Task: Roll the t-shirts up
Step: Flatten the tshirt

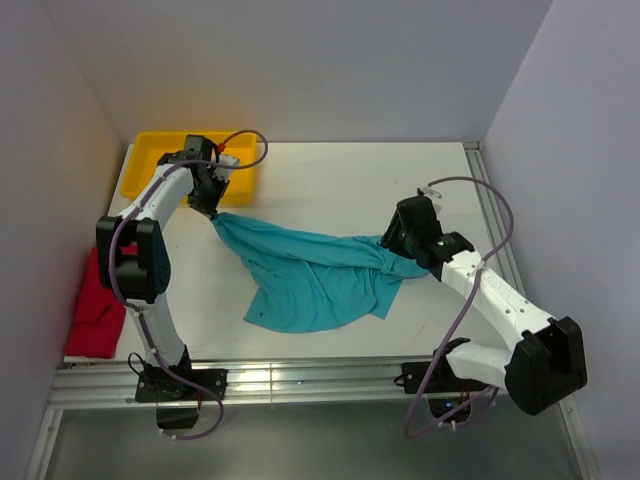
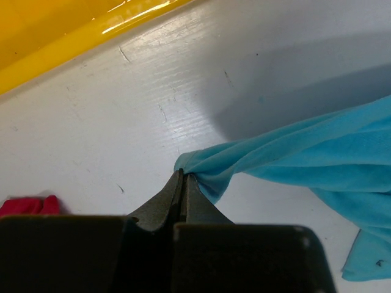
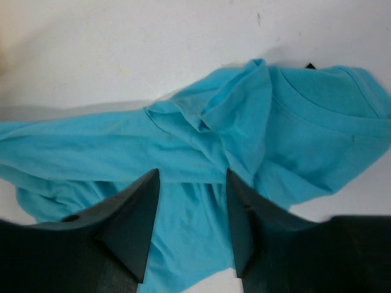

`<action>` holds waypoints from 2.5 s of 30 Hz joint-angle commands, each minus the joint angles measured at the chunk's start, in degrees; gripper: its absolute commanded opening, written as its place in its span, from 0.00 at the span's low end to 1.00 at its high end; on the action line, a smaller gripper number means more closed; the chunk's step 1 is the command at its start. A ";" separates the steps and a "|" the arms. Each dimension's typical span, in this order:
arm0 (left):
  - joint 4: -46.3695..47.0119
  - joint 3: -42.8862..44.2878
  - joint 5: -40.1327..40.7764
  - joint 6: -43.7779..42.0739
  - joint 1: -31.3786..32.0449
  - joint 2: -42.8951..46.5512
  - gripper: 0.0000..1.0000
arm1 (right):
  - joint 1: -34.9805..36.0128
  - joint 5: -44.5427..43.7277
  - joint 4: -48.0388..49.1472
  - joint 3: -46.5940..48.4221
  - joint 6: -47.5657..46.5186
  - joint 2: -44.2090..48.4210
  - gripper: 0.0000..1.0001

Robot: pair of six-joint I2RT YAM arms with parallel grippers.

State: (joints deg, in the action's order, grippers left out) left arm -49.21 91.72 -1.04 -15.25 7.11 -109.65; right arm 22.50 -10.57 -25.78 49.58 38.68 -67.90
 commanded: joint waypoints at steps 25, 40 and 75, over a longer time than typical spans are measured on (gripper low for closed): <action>0.17 0.21 0.77 -0.93 1.06 2.86 0.00 | 0.44 -0.24 3.90 -10.03 3.34 -1.71 0.34; -3.26 12.67 0.77 0.91 1.15 3.30 0.00 | -12.12 -0.42 -7.79 18.15 -3.78 -0.65 0.00; 47.88 49.78 19.23 0.40 5.89 -17.34 0.00 | -29.71 6.26 10.75 84.36 -11.43 -38.45 0.00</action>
State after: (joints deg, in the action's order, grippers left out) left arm -8.10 137.99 15.22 -12.88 13.47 -123.94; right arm -6.26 -1.96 -21.71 130.96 30.04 -105.69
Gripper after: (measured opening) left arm 0.012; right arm 0.009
